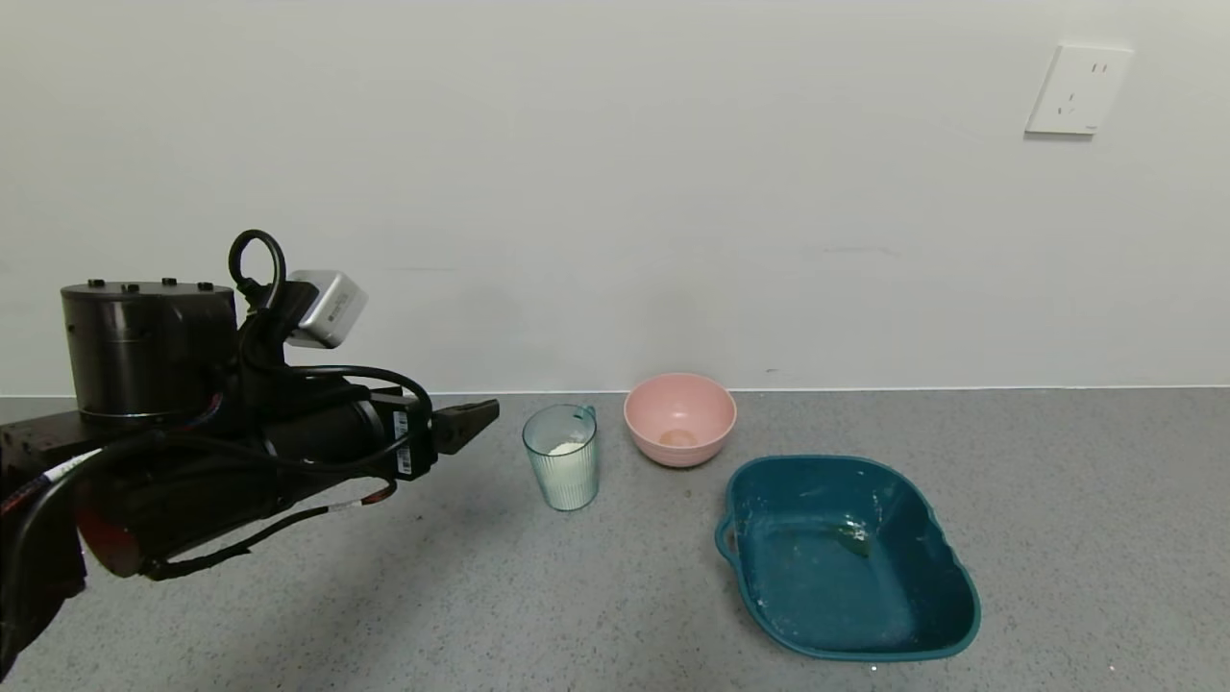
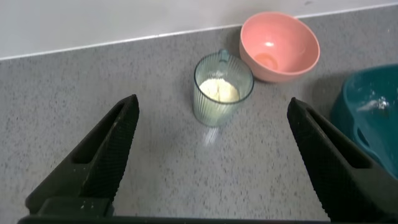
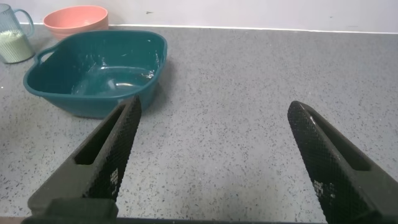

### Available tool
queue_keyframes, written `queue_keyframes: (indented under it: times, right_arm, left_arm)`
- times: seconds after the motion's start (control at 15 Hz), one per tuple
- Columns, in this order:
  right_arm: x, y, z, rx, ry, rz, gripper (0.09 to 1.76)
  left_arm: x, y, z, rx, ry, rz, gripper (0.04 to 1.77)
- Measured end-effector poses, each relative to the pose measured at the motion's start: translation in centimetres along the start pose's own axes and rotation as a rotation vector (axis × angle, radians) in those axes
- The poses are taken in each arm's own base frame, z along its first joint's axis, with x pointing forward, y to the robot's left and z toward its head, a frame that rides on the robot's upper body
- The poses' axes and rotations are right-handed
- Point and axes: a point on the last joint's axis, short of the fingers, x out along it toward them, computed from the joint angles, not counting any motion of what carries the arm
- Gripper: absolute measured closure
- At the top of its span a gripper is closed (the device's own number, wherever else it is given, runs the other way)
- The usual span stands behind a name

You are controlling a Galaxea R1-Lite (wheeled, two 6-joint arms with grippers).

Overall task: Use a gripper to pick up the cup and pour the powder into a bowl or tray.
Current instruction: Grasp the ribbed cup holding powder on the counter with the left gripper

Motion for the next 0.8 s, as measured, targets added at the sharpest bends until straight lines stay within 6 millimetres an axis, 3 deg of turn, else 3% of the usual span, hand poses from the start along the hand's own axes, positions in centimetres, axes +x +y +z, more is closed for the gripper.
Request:
queue_keyframes:
  times: [0.8]
  right_arm:
    - [0.0,0.0,0.0,0.000,0.000,0.000,0.14]
  left_arm:
    - [5.0,-0.9,-7.3,-0.063,0.135,0.017,0.09]
